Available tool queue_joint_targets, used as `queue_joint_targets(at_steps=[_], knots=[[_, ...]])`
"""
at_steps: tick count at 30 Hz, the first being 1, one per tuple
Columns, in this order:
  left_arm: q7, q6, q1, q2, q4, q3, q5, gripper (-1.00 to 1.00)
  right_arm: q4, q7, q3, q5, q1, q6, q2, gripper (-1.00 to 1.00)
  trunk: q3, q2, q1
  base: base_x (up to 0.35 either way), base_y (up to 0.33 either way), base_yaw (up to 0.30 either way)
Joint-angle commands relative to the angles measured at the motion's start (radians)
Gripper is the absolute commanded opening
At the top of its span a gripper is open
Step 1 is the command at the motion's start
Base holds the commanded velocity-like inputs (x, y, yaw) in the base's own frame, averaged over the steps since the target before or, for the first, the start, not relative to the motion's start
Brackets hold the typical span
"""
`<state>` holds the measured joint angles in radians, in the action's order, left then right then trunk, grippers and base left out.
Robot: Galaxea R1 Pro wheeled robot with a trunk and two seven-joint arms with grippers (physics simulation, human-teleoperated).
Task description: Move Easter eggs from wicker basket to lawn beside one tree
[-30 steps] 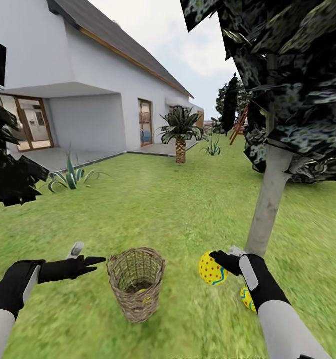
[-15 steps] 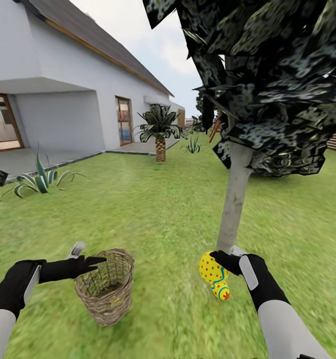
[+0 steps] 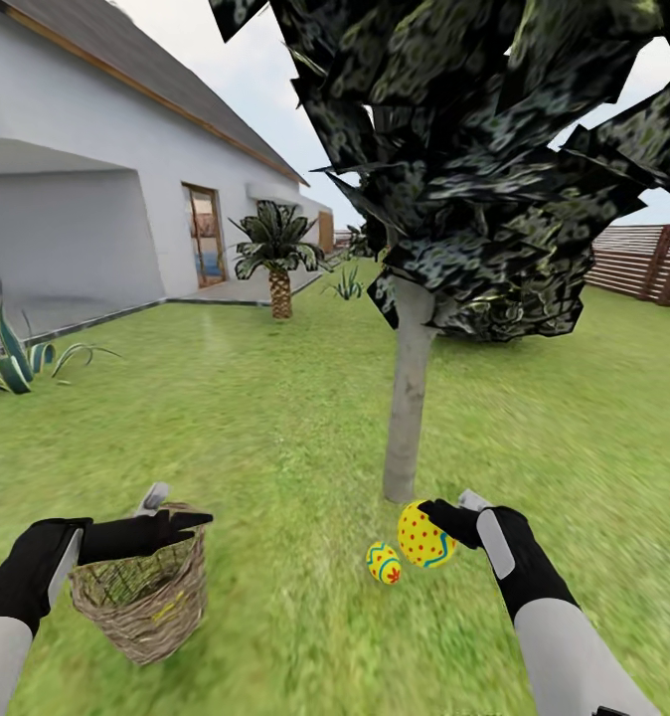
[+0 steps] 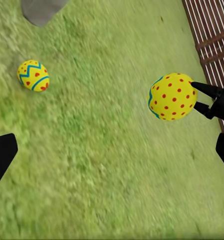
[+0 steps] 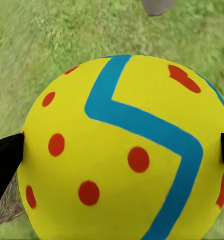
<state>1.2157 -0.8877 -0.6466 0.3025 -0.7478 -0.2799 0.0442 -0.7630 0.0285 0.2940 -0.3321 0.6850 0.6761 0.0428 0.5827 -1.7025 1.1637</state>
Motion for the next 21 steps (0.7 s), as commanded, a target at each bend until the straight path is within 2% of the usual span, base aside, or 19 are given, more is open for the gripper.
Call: queue_joint_targets(at_steps=[1, 5, 10, 21], knots=[[0.006, -0.010, -0.001, 0.000, -0.001, -0.003, 0.005, 1.00, -0.001, 0.003, 0.004, -0.007, 0.001, 0.003, 0.001, -1.00, 0.001, -0.001, 0.000, 0.000, -0.298, -0.039], [0.003, -0.010, -0.001, 0.000, -0.001, -0.004, 0.005, 1.00, 0.001, 0.004, 0.002, 0.000, 0.001, -0.058, 0.000, -1.00, 0.002, -0.001, 0.000, 0.000, -0.298, -0.007], [0.001, -0.009, -0.001, 0.000, -0.001, -0.003, 0.005, 1.00, 0.002, 0.004, 0.002, 0.001, 0.001, -0.070, -0.005, -1.00, 0.002, -0.001, 0.000, 0.027, -0.295, 0.000], [-0.002, -0.008, -0.001, 0.000, -0.001, -0.002, 0.005, 1.00, 0.002, 0.004, 0.002, -0.005, 0.001, -0.071, -0.005, -1.00, 0.002, -0.001, 0.000, 0.214, -0.223, 0.000]])
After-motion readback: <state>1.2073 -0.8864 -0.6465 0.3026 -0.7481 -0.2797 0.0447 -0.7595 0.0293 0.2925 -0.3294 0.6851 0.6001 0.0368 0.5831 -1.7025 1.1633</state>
